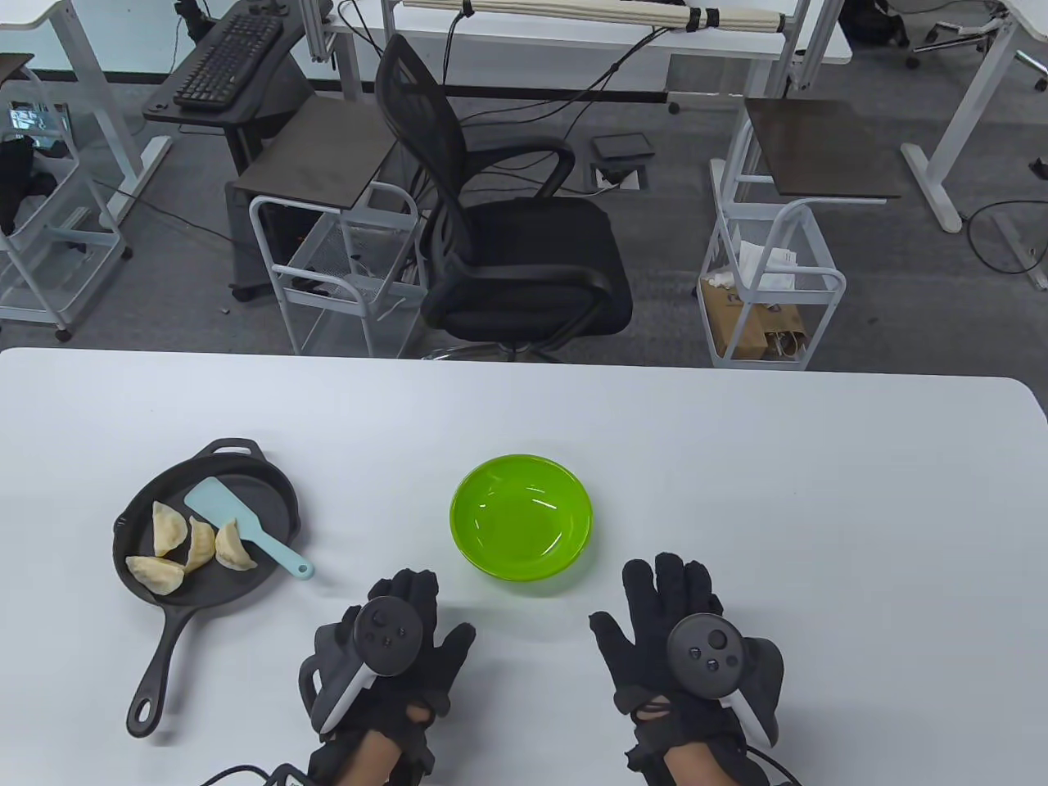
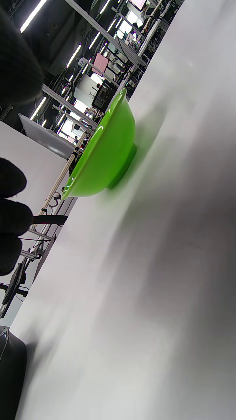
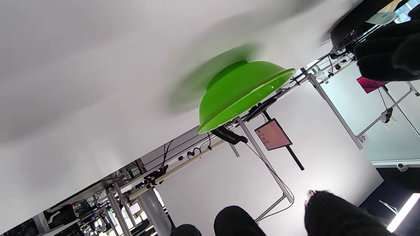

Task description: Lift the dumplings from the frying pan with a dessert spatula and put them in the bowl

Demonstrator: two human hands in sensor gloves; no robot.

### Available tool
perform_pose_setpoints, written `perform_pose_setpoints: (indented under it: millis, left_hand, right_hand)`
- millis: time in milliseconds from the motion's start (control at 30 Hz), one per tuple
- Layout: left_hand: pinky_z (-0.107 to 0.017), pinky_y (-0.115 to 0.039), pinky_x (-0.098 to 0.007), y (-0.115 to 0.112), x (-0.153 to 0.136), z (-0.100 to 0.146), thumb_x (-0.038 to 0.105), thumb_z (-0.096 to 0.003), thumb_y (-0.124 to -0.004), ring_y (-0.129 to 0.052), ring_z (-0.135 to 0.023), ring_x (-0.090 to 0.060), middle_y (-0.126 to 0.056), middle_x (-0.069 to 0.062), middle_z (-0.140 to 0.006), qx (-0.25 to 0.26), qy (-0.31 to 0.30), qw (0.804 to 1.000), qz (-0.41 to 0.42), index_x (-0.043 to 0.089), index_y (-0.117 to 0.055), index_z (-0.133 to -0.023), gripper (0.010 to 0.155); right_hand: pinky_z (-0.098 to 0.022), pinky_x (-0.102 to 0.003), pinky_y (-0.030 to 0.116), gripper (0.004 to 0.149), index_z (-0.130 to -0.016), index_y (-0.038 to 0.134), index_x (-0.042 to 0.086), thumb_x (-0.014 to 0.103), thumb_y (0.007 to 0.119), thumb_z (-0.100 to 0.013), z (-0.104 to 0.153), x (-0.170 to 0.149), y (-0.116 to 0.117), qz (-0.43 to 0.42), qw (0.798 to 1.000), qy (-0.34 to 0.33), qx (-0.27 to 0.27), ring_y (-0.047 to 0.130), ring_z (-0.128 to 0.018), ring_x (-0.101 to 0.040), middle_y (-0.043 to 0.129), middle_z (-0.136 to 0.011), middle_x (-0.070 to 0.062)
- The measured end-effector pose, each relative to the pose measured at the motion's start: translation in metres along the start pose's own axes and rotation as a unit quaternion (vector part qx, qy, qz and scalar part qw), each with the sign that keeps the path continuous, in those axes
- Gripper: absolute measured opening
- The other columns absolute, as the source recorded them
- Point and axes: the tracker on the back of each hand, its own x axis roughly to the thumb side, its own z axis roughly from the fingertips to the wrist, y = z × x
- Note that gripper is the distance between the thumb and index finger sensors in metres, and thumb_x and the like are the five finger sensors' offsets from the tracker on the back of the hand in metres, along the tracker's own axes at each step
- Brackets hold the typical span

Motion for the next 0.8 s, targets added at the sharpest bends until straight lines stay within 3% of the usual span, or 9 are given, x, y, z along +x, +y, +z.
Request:
perform_pose_setpoints:
  millis: [467, 800]
  left_hand:
    - [-0.078, -0.046, -0.059, 0.01, -0.006, -0.003, 0.072, -0.0438, -0.072, -0.064, -0.108, -0.031, -0.058, -0.002, -0.12, 0.015, 0.049, 0.999, 0.013, 0.03, -0.047, -0.111, 0.083]
    - [-0.077, -0.049, -0.059, 0.016, 0.002, -0.008, 0.074, -0.0437, -0.072, -0.066, -0.107, -0.031, -0.061, -0.002, -0.12, 0.007, 0.067, 0.998, 0.009, 0.03, -0.048, -0.111, 0.083]
  right_hand:
    - [-0.074, -0.069, 0.018, 0.073, -0.111, 0.044, 0.014, 0.057, 0.069, -0.058, -0.002, -0.006, -0.005, 0.007, 1.0, 0.023, -0.016, 0.014, -0.102, -0.057, 0.023, -0.115, -0.023]
    - [-0.074, -0.069, 0.018, 0.075, -0.112, 0.042, 0.014, 0.058, 0.068, -0.058, -0.001, -0.005, -0.003, 0.004, 1.0, 0.027, -0.009, 0.014, -0.102, -0.058, 0.022, -0.115, -0.023]
